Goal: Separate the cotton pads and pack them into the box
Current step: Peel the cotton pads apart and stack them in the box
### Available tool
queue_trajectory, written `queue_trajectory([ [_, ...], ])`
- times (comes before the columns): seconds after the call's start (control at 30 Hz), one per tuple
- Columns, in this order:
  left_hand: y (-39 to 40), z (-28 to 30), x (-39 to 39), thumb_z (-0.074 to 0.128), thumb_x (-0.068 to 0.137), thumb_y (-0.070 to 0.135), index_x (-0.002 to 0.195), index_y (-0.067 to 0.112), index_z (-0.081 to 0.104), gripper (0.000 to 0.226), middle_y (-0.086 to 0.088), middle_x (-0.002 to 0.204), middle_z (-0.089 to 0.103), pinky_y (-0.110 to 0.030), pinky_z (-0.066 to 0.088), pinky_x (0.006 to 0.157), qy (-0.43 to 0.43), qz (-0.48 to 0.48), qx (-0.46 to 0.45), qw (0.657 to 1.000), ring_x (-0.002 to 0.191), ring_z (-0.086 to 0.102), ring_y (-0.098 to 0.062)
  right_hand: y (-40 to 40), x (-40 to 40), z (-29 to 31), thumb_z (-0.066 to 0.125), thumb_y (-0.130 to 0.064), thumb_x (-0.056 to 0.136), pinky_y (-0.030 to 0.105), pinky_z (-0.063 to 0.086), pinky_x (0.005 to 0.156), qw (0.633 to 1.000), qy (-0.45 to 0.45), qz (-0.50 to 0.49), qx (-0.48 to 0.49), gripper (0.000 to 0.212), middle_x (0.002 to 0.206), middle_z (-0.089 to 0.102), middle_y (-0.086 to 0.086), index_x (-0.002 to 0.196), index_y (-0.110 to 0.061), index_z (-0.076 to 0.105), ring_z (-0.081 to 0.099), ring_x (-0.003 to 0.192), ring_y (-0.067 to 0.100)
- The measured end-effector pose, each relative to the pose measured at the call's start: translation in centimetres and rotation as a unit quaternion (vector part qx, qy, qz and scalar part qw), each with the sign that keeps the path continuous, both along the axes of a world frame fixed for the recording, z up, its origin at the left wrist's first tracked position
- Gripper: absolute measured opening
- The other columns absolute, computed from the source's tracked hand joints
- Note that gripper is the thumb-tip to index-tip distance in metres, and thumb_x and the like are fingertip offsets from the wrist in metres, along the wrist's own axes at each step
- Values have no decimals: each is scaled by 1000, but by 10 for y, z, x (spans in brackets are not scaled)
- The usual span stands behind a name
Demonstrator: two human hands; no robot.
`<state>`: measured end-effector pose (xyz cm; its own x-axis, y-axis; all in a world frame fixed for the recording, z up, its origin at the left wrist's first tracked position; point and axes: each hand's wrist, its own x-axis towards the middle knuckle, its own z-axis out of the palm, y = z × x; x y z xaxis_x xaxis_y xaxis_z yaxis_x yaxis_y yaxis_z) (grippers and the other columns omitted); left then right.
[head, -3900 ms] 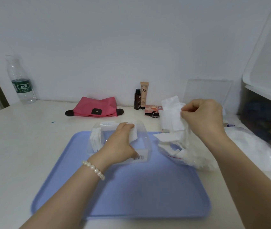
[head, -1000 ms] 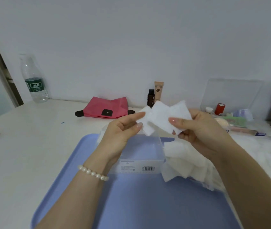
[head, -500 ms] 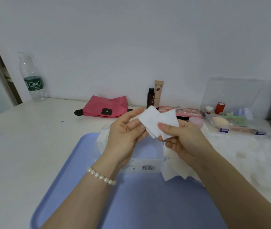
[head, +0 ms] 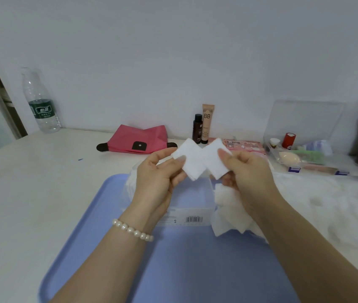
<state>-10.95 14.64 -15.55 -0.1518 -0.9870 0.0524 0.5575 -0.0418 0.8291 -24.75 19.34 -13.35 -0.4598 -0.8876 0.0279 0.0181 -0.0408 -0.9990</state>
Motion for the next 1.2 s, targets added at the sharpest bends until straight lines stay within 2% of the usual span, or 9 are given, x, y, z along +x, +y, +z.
queue_trajectory([
  [0.07,-2,-1,2,61,82,-8,106,3,57,26,-8,82,71,-25,58,66,-23,10,-3,1000,73,70,-18,1,-4,5,59,-19,91,14,43,48,997,20,-45,-52,21,66,64,-5,71,-13,64,54,50,0],
  [0.23,3,0,-2,60,82,-9,100,4,58,22,-11,83,71,-25,58,62,-49,-24,-6,999,71,70,-18,6,5,9,67,-17,80,35,47,67,990,-49,104,-80,9,79,68,10,77,-11,72,54,71,22],
  [0.37,7,2,-4,60,82,-9,101,2,58,22,-12,84,71,-28,59,68,-40,-46,-7,998,73,70,-17,6,11,1,65,-10,84,15,40,47,997,-4,60,-42,8,59,66,-3,79,-10,71,53,45,1],
  [0.43,7,3,-4,58,84,-7,105,1,58,22,-15,92,70,-30,59,72,-36,-53,2,998,77,70,-19,6,11,-2,67,-10,84,11,39,43,999,0,28,-38,5,61,67,-2,81,-9,71,53,43,-1],
  [0.73,8,5,-4,48,90,-4,111,-3,55,23,-14,89,72,-31,59,72,2,-103,27,994,76,71,-21,3,12,-7,68,-8,83,9,38,42,998,18,-32,-55,9,61,62,2,74,-6,67,51,41,-2],
  [0.83,10,7,-5,59,79,4,106,0,56,28,-14,89,71,-32,59,73,20,-117,19,993,77,71,-22,2,11,-8,68,-9,82,12,43,44,997,41,-33,-57,12,60,63,2,70,-6,66,54,42,1],
  [1.03,3,2,-1,58,85,-6,107,2,58,23,-13,93,70,-27,59,70,-51,-40,14,998,75,70,-16,3,-22,12,76,-18,76,17,46,49,968,248,32,-16,7,67,68,2,78,-16,70,57,46,6],
  [1.13,-3,3,5,56,87,-4,97,8,55,15,-9,85,67,-26,58,62,-66,-5,21,998,65,67,-13,14,-49,31,81,-20,69,21,47,52,916,386,95,48,13,61,66,-11,72,-24,69,56,52,1],
  [1.2,-3,0,4,56,88,-3,90,14,49,19,-6,73,62,-23,55,53,-112,24,4,993,57,61,-12,21,-52,35,83,-25,65,15,46,57,865,460,168,112,17,72,66,-13,77,-26,71,58,64,-2],
])
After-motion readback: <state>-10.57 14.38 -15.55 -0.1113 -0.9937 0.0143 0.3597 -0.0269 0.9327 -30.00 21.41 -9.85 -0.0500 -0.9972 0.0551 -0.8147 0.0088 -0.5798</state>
